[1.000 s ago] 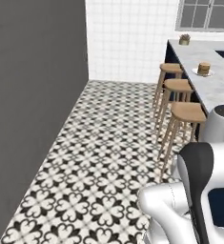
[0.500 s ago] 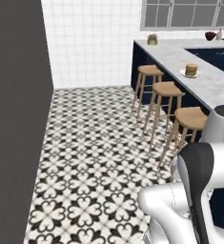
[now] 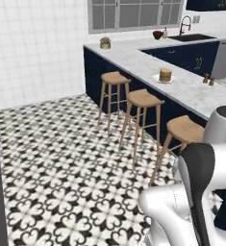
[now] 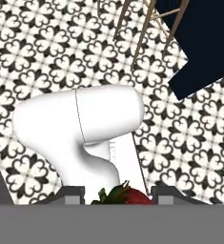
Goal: Take the strawberry from the fridge and place it on top of the pancake, located on the dining counter.
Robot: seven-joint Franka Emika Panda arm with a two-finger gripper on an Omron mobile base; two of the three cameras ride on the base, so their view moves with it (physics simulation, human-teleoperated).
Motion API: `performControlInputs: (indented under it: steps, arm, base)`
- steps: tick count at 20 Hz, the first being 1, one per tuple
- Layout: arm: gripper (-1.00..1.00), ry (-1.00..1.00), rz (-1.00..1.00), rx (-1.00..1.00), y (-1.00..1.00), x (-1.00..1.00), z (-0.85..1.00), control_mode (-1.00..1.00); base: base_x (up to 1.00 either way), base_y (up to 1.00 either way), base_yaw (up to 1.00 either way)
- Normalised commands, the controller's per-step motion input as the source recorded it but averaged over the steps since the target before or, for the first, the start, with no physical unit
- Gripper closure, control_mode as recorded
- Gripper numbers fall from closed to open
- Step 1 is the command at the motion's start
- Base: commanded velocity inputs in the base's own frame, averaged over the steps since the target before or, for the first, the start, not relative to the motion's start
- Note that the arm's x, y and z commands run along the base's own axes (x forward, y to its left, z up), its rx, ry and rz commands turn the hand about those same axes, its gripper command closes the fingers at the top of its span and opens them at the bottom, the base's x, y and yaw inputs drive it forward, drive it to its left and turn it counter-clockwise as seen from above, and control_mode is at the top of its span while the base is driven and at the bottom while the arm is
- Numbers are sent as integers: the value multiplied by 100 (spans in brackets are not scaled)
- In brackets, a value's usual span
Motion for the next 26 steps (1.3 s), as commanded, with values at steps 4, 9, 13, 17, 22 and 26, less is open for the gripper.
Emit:
performControlInputs:
  steps: [4, 9, 13, 17, 22, 26]
  arm:
    - [100, 0, 0, 0, 0, 0, 0, 100]
    - [100, 0, 0, 0, 0, 0, 0, 100]
    - [100, 0, 0, 0, 0, 0, 0, 100]
    - [100, 0, 0, 0, 0, 0, 0, 100]
    - [100, 0, 0, 0, 0, 0, 0, 100]
    - [100, 0, 0, 0, 0, 0, 0, 100]
  base:
    - [100, 63, -64]
    - [100, 83, -59]
    - [100, 91, -54]
    - [98, 98, -51]
    - [75, 100, -48]
    - [77, 100, -47]
